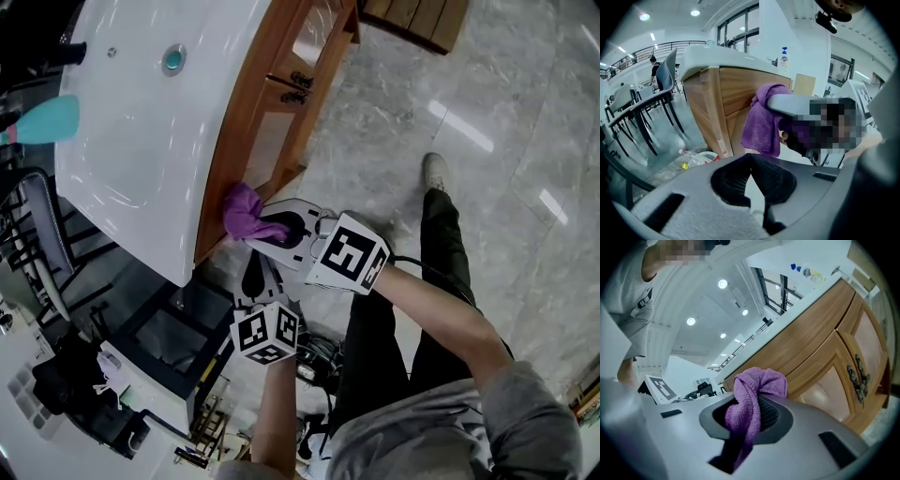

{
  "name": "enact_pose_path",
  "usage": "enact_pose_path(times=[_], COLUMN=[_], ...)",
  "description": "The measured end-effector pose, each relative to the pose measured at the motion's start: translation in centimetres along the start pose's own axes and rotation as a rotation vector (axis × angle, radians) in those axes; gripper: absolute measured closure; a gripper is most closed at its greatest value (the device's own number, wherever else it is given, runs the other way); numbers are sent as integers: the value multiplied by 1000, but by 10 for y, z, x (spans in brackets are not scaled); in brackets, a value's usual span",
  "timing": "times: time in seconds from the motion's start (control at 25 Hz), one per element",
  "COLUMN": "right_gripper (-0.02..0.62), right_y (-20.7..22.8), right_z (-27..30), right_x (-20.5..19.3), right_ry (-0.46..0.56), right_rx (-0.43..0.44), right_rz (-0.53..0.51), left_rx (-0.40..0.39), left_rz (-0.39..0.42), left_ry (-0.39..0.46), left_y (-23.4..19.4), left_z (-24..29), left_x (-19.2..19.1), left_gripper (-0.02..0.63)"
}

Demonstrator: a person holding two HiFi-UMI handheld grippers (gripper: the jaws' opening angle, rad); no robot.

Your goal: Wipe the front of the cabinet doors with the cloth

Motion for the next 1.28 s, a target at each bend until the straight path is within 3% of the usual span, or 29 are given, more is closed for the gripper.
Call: enact_pose_path(times=[0.32,0.56,0.72,0.92,1.28], right_gripper=[534,534,534,534,534], right_y=[-27,-63,-92,-129,-195], right_z=[-39,-73,-94,-120,-143], right_x=[45,102,150,207,264], right_ry=[-27,-25,0,18,69], right_rx=[-58,-102,-158,-167,-200], right_rz=[-49,-107,-149,-243,-296], left_rx=[-1,9,-26,-85,-119], left_rz=[-48,-16,-26,-24,41], left_ry=[105,236,320,441,510], left_y=[23,43,55,72,71], left_z=[-47,-96,-131,-174,-245], left_x=[55,119,159,200,243], left_gripper=[598,598,598,598,598])
Point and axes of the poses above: the fingertips, and each gripper's own axes: z forward along the fingers, y to its right, x out of its top, the point moved 8 cm from there along -z, backward along the fingers, and after that the axes turned 3 degrees about z, right-handed, at the moved point
